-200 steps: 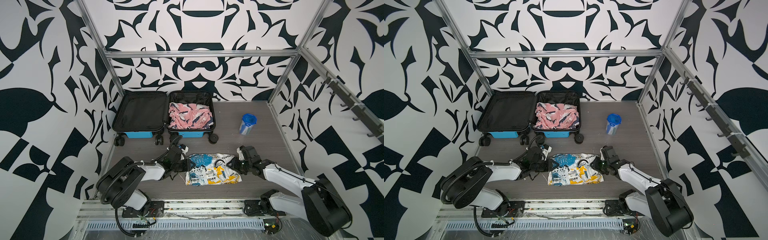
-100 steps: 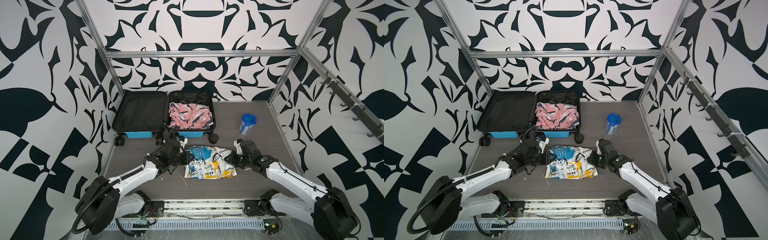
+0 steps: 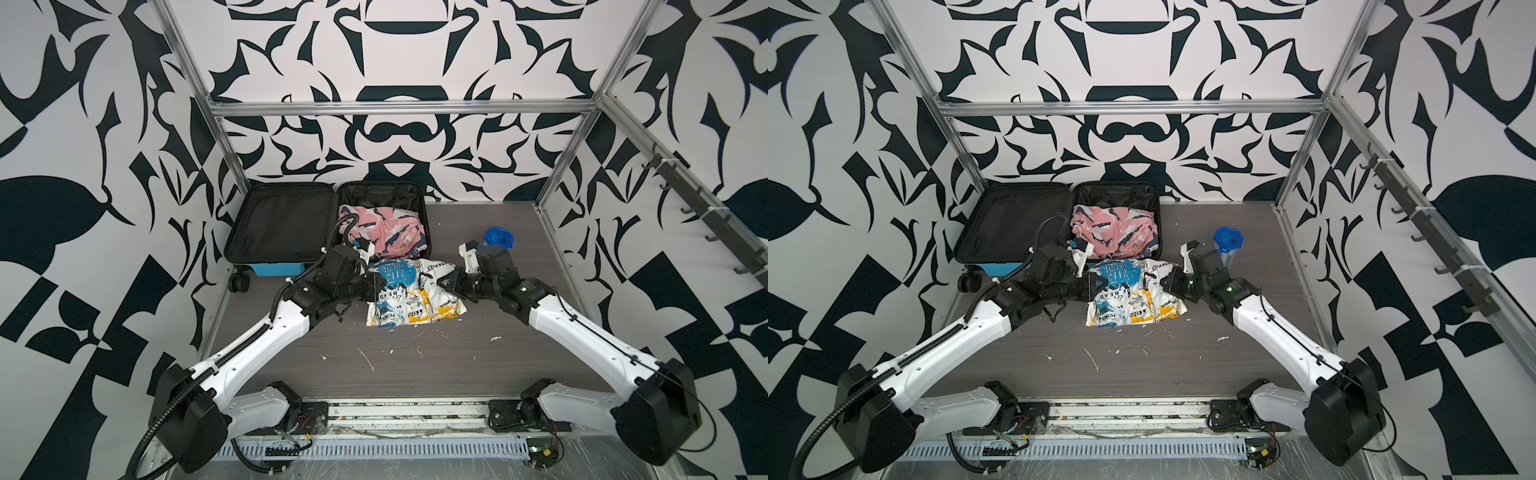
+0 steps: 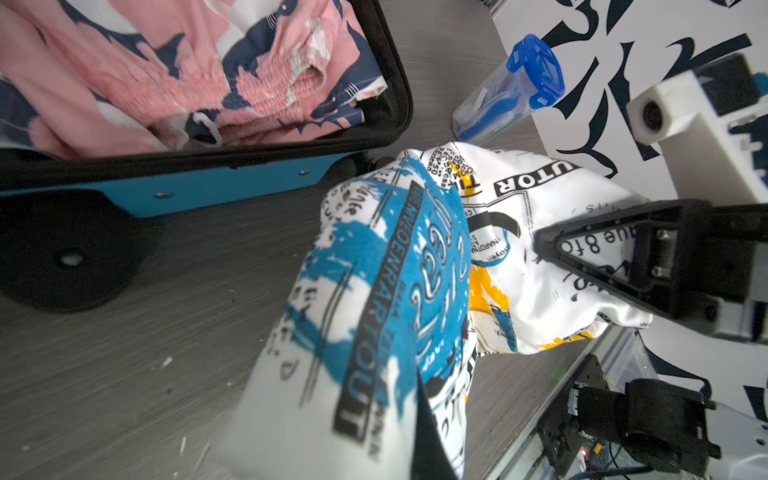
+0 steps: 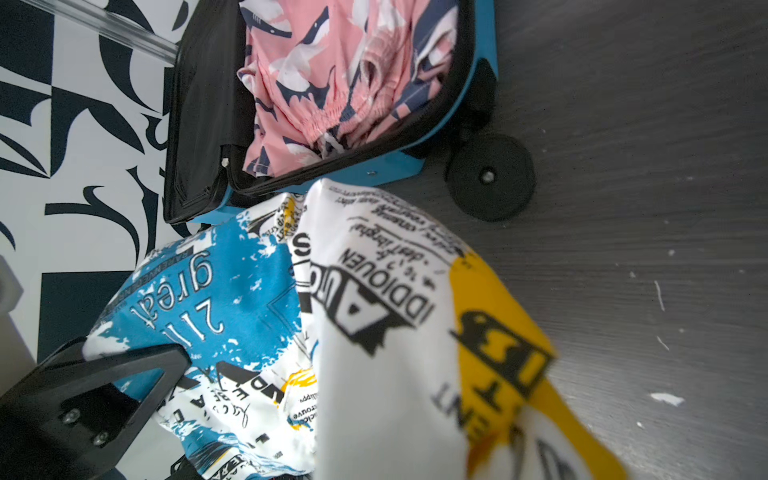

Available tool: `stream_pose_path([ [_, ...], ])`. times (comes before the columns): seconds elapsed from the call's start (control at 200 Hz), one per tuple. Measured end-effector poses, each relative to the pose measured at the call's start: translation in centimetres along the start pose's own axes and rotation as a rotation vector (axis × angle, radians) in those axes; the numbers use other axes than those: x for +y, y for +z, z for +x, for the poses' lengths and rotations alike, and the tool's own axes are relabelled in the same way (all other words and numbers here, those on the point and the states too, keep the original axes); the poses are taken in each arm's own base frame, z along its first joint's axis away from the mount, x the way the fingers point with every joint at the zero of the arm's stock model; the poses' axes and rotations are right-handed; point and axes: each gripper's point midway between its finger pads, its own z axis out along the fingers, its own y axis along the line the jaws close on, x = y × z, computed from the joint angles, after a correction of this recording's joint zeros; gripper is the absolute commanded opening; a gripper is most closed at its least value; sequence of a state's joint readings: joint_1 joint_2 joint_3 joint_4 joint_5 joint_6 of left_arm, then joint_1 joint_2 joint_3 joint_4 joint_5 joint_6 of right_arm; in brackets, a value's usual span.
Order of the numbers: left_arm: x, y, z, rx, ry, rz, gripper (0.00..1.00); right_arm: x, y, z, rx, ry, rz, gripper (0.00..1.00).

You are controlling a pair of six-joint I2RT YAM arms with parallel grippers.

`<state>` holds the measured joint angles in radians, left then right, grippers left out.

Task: Pack the luggage
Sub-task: 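Lift the printed garment with both grippers and lower it into the suitcase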

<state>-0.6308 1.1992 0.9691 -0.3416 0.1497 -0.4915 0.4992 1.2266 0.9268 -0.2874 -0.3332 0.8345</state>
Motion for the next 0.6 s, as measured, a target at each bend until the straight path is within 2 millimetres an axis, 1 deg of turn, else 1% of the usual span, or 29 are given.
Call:
stream_pose_path([
  [0.1,0.9,-0.5,-2.5,-0.035,0.012,-0.030,0.00,2.1,0.8,-2.0,-0.008,-0.026,-0.023,0.00],
  [0.2,2.4,-0.8,-5.4,-0.071,0.007,-0.064,0.00,4.4,1.8,-4.4,-0.022,-0.055,-0.050,0.00],
  [0.285,4.5,-0.6,-8.1,-0.099,-0.013,-0.099,0.00,6.4,2.9,-6.6,-0.035,-0.085,-0.075,0.00],
  [0.4,7.0,0.1,-10.8,-0.114,-0.035,-0.133,0.00,8.6,4.6,-9.8,-0.055,-0.118,-0.102,0.00],
  [0.475,8.6,0.7,-12.7,-0.122,-0.040,-0.154,0.00,9.5,6.0,-11.6,-0.066,-0.137,-0.111,0.00],
  [0.6,10.4,2.3,-15.5,-0.125,-0.034,-0.171,0.00,9.9,8.7,-14.4,-0.072,-0.151,-0.105,0.00],
])
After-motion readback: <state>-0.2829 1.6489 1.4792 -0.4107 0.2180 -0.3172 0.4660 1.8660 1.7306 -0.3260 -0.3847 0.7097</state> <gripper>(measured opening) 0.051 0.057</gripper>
